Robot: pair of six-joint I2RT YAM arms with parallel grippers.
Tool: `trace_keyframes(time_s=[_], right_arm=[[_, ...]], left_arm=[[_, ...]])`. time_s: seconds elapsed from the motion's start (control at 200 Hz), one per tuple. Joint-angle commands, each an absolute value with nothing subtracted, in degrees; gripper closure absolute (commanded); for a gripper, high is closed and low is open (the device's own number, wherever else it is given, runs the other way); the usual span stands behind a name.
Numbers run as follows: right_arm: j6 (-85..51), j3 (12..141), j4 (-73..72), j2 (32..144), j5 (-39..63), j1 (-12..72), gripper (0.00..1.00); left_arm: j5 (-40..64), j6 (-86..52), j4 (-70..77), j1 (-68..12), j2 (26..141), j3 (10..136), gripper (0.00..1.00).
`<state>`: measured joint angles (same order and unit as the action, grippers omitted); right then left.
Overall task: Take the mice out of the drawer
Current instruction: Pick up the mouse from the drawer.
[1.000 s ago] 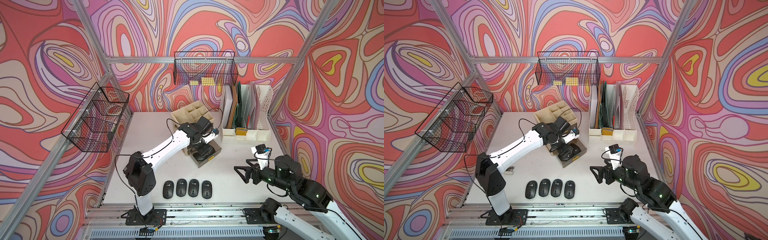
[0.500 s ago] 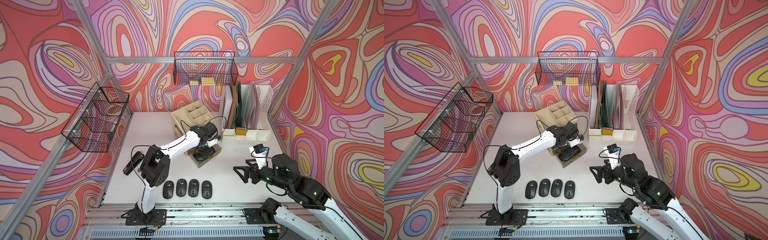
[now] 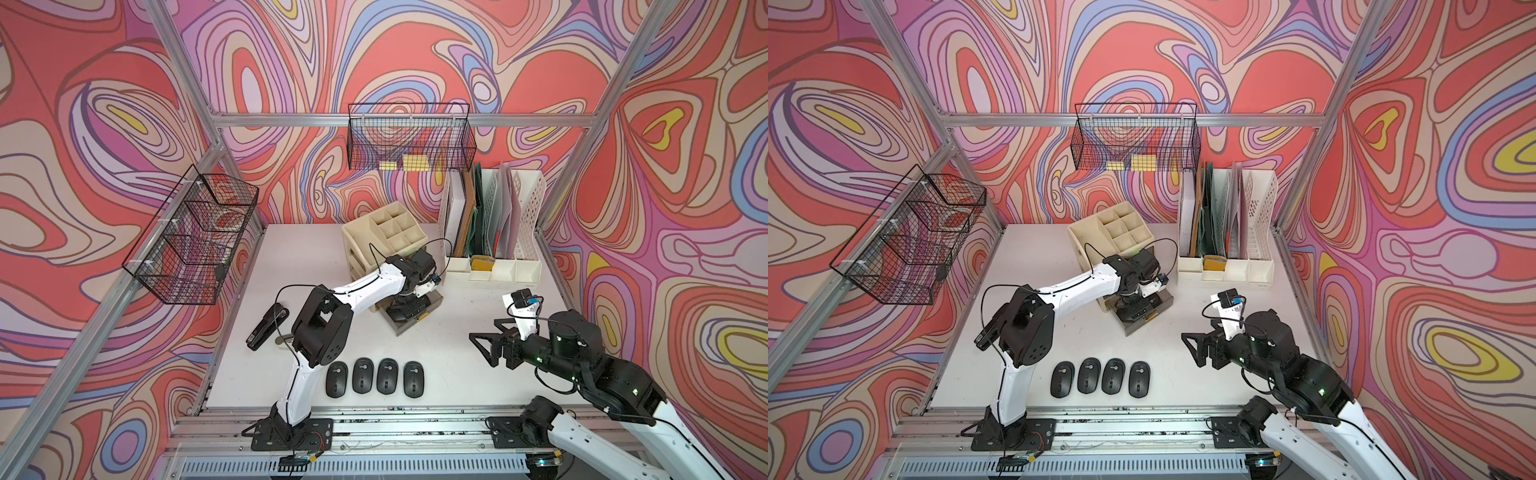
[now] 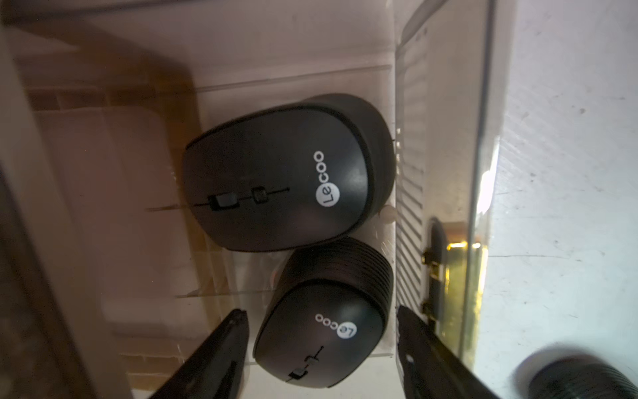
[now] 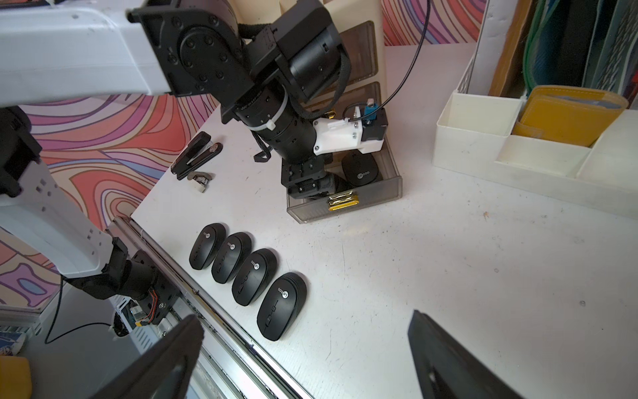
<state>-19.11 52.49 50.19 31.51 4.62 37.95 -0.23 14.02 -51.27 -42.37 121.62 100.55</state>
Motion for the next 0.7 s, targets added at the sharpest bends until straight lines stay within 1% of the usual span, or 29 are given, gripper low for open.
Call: trace_keyframes(time_s=[0.0, 0.31, 0.511, 0.646, 0.696], right_arm=[[-19.2, 51.9, 50.0, 30.9, 3.6, 38.0, 0.02], [-19.2, 51.9, 50.0, 31.3, 3.6, 38.0, 0.02], [-19.3, 51.9, 50.0, 31.5, 3.6, 38.0, 0.02], [-19.3, 51.9, 50.1, 31.6, 3.4, 38.0, 0.02], [-19.3, 51.9, 50.1, 31.6, 3.4, 38.0, 0.02]], left_arm=[[-0.8, 14.7, -51.2, -41.6, 123.9, 100.9, 0.23], [-2.3, 14.1, -51.9, -41.3, 125.8, 101.3, 0.19], [-3.9, 12.5, -52.3, -41.3, 126.8, 101.2, 0.19], [-3.4, 10.3, -52.9, -41.3, 126.8, 102.0, 0.22], [-3.0, 9.5, -53.1, -41.3, 126.7, 102.2, 0.25]])
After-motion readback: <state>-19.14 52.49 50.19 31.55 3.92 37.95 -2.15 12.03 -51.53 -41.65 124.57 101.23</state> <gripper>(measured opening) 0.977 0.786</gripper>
